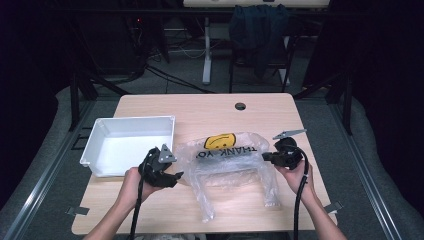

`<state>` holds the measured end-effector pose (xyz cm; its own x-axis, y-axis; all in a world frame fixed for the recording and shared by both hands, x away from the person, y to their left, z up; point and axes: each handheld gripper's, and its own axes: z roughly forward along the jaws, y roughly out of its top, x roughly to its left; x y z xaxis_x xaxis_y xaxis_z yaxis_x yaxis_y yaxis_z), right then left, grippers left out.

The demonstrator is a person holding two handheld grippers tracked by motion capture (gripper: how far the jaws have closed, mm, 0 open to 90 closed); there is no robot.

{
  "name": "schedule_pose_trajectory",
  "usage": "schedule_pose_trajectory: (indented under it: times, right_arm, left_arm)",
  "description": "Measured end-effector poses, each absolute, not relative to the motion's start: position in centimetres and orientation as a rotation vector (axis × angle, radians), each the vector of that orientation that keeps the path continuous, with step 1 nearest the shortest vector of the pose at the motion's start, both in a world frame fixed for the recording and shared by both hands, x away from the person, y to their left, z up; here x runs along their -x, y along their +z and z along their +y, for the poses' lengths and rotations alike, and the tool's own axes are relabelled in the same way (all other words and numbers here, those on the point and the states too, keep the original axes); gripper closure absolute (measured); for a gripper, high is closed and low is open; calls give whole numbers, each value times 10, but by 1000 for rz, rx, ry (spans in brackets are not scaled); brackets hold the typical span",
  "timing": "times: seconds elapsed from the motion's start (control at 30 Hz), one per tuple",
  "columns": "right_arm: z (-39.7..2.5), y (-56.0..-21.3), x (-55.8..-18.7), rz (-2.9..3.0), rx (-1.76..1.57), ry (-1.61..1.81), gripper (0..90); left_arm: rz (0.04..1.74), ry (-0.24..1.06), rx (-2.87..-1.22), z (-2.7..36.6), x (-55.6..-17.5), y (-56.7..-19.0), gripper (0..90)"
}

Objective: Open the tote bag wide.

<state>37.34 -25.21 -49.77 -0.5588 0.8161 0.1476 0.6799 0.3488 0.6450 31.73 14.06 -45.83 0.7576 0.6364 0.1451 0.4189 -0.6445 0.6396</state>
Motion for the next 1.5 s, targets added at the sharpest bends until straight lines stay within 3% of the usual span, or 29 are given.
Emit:
schedule_pose_trajectory:
  times: [0.2, 0.33, 0.53, 0.6, 0.67, 0.73, 0.77, 0.8, 0.83, 1.03, 1.2, 1.27, 1.4, 1.5]
  right_arm:
    - [-249, -498, -373, 2417, -1346, 1001, 897]
    - [-248, -497, -372, 2413, -1340, 990, 896]
    - [-248, -499, -375, 2418, -1338, 976, 876]
    - [-246, -499, -375, 2421, -1333, 973, 819]
    - [-245, -496, -373, 2419, -1309, 978, 678]
    - [-244, -488, -368, 2404, -1256, 971, 552]
    - [-244, -488, -368, 2404, -1256, 971, 552]
    - [-240, -478, -360, 2373, -1186, 972, 465]
    - [-238, -472, -356, 2357, -1141, 975, 437]
    - [-212, -449, -332, 2393, -932, 1015, 380]
    - [-186, -475, -339, 2541, -852, 832, 320]
    - [-182, -486, -343, 2553, -854, 742, 368]
    - [-183, -495, -350, 2507, -889, 691, 639]
    - [-189, -494, -355, 2479, -929, 720, 779]
  left_arm:
    - [683, 463, -2384, 103, -313, -457, 341]
    - [654, 488, -2447, 83, -320, -471, 367]
    - [654, 580, -2480, 80, -331, -481, 696]
    - [673, 571, -2477, 81, -338, -487, 786]
    - [685, 561, -2469, 83, -341, -488, 832]
    - [695, 555, -2463, 83, -341, -489, 847]
    - [701, 557, -2458, 84, -342, -489, 847]
    - [709, 558, -2450, 85, -342, -488, 849]
    - [712, 555, -2447, 85, -342, -487, 849]
    - [726, 573, -2431, 84, -341, -485, 847]
    - [741, 586, -2407, 86, -343, -482, 841]
    - [745, 590, -2402, 86, -345, -481, 840]
    - [744, 589, -2404, 84, -346, -482, 830]
    - [742, 605, -2416, 83, -346, -483, 814]
